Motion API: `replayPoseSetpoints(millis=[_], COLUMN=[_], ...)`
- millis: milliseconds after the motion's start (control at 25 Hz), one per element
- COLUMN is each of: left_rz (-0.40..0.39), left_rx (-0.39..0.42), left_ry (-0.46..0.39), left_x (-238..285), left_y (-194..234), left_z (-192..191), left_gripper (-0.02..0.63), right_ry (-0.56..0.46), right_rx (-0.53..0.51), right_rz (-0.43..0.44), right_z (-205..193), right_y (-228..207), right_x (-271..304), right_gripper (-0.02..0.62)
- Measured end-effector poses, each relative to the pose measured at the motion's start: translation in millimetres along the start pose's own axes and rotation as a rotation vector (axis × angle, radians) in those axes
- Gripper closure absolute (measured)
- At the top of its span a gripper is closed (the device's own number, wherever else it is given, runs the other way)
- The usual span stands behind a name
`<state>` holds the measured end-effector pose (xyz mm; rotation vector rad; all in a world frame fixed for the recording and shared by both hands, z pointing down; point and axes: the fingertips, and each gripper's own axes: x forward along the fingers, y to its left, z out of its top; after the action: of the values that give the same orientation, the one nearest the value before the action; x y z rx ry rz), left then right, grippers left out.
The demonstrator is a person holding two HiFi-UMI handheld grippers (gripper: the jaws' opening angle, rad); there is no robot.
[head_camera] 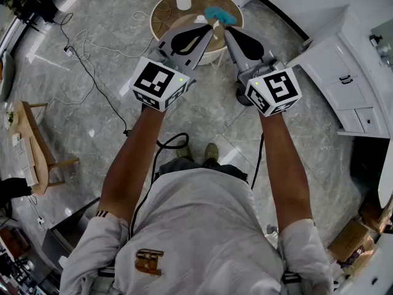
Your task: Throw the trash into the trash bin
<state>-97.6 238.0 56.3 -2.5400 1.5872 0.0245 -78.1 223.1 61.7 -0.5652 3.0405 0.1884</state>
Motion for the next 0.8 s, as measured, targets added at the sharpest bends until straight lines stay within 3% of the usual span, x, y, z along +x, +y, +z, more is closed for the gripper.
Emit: replayPoseSetpoints(millis=[360, 800], left_rz=[0.009, 0.023], left_rx=[-0.006, -0.021], left_ry=[-0.002, 0.006], left_x=[-1.1, -19.1], left_y=[3.2, 40.3], left_z=[-3.6, -21.1], left_gripper=[0.607, 0.607], right_ry=[-0.029, -0.009], right_rx=[0.002, 0.027], right_rz=[0.047, 0.008], right_z=[1.0, -15.0], right_y=[10.0, 16.5], right_x=[3.4, 35.0], right_gripper=[0.594, 0.594])
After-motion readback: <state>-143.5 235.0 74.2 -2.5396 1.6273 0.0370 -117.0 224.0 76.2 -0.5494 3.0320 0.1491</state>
